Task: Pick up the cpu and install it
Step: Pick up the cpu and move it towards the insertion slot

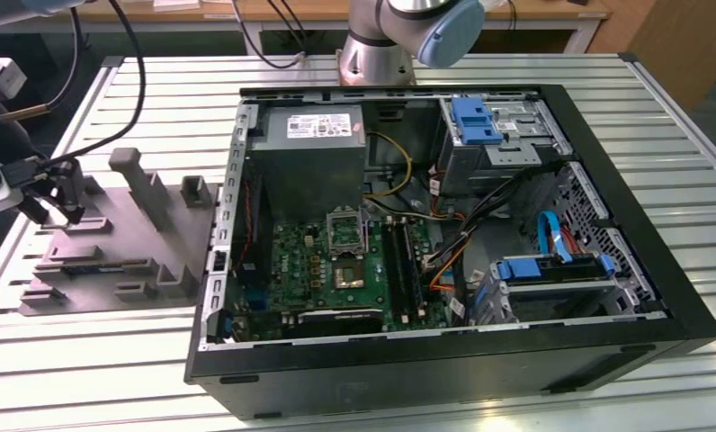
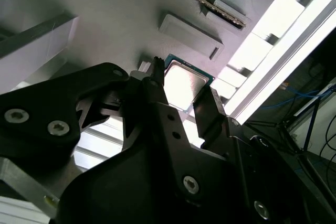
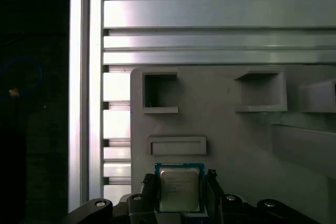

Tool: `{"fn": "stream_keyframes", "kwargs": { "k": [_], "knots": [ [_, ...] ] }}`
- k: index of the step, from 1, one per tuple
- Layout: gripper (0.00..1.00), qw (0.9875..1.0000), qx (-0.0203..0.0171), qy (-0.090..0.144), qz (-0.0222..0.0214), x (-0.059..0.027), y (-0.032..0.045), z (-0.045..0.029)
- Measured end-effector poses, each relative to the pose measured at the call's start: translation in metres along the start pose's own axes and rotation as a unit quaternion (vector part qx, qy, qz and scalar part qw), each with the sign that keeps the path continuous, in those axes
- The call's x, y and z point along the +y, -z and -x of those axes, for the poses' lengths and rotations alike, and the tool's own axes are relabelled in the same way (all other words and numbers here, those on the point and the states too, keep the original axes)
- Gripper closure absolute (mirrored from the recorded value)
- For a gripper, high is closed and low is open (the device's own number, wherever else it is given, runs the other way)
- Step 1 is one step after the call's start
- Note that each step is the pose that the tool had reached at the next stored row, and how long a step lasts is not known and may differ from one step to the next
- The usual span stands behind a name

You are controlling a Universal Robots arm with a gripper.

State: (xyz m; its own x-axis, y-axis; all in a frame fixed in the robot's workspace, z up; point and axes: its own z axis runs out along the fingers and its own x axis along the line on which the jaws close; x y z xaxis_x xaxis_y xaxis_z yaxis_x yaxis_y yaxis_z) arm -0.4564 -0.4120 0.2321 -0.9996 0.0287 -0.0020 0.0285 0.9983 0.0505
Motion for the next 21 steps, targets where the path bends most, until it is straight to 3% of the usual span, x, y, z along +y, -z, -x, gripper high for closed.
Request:
{"fn": "stream_keyframes", "kwargs": {
  "k": [21],
  "knots": [
    [0.53,1.0000,0.0002,0.000,-0.0001,0.0003,0.0067,-0.0001]
  ]
}}
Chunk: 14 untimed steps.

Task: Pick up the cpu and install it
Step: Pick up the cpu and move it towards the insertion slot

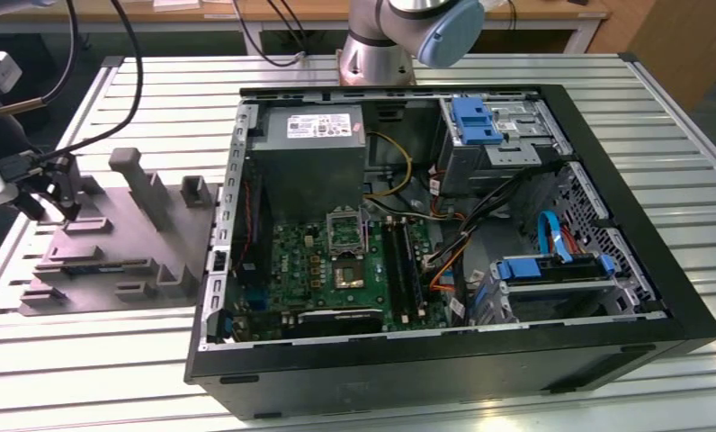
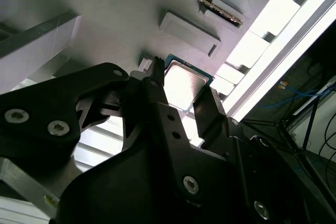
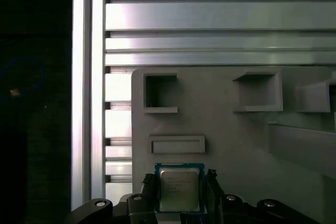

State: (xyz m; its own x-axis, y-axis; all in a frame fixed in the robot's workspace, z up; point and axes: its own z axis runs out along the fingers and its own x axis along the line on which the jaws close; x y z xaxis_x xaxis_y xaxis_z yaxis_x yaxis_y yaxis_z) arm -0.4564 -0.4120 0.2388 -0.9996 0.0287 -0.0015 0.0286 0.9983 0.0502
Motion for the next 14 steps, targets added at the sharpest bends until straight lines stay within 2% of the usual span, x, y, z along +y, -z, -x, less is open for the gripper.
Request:
{"fn": "stream_keyframes", "kwargs": {
  "k": [14],
  "knots": [
    [0.53,1.0000,-0.0004,0.000,0.0002,0.0004,0.0074,0.0001]
  ]
}}
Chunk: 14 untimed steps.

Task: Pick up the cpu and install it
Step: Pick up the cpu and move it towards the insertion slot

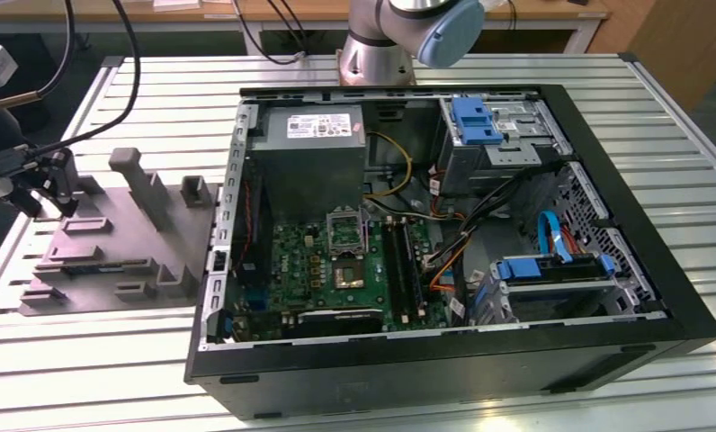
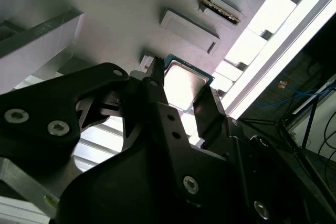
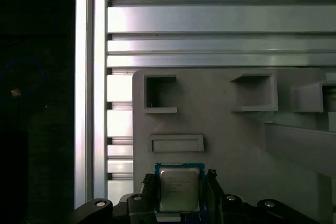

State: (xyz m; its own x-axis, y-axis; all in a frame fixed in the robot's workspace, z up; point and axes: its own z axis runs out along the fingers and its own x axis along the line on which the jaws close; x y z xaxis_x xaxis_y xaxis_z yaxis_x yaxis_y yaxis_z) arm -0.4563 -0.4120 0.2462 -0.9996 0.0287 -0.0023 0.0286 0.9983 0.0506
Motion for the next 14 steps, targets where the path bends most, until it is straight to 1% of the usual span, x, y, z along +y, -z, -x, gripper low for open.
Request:
{"fn": "stream_keyframes", "kwargs": {
  "k": [14],
  "knots": [
    [0.53,1.0000,0.0001,0.000,-0.0001,0.0007,0.0005,0.0000]
  ]
}}
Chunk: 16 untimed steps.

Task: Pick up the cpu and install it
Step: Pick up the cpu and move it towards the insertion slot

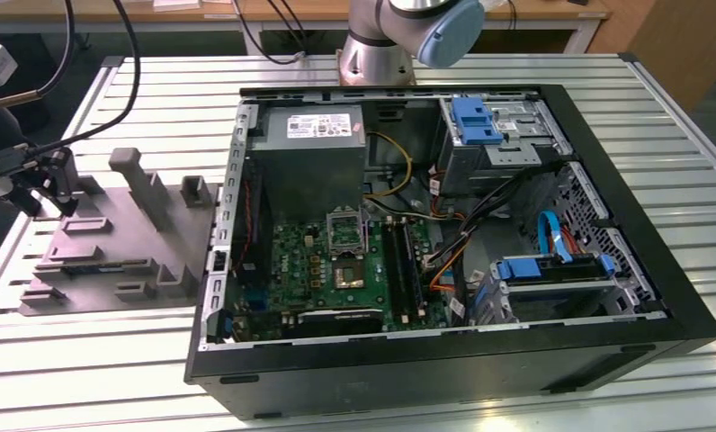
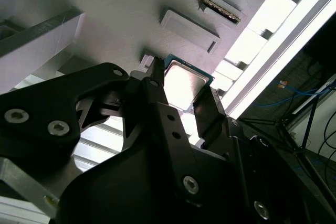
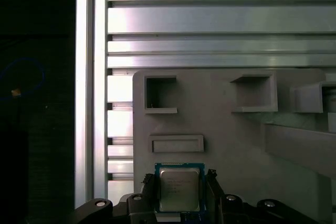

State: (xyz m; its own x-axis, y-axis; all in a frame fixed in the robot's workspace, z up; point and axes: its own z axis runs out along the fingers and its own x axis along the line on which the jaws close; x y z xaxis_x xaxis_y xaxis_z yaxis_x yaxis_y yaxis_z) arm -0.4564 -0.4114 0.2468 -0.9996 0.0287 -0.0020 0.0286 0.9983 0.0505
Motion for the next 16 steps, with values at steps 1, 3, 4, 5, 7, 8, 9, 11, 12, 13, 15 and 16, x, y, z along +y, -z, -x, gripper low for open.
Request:
{"fn": "stream_keyframes", "kwargs": {
  "k": [1,3,4,5,7,8,9,11,12,13,15,16],
  "knots": [
    [0.53,1.0000,0.0000,0.000,0.0000,0.0000,0.0000,0.0000],
    [0.53,1.0000,0.0000,0.000,0.0000,0.0006,0.0000,0.0000],
    [0.53,1.0000,0.0000,0.000,0.0000,0.0013,0.0000,0.0000],
    [0.53,1.0000,0.0000,0.000,0.0000,0.0013,0.0001,0.0000],
    [0.53,1.0000,0.0000,0.000,0.0000,0.0013,0.0005,0.0000],
    [0.53,1.0000,0.0000,0.000,0.0000,0.0013,0.0006,0.0000],
    [0.53,1.0000,0.0000,0.000,0.0000,0.0013,0.0009,0.0000],
    [0.53,1.0000,0.0000,0.000,0.0000,0.0013,0.0013,0.0000],
    [0.53,1.0000,0.0000,0.000,0.0000,0.0013,0.0014,0.0000],
    [0.53,1.0000,0.0000,0.000,0.0000,0.0014,0.0017,0.0000],
    [0.53,1.0000,0.0000,0.000,0.0000,0.0014,0.0020,0.0000],
    [0.53,1.0000,0.0000,0.000,0.0000,0.0014,0.0021,0.0000]
  ]
}}
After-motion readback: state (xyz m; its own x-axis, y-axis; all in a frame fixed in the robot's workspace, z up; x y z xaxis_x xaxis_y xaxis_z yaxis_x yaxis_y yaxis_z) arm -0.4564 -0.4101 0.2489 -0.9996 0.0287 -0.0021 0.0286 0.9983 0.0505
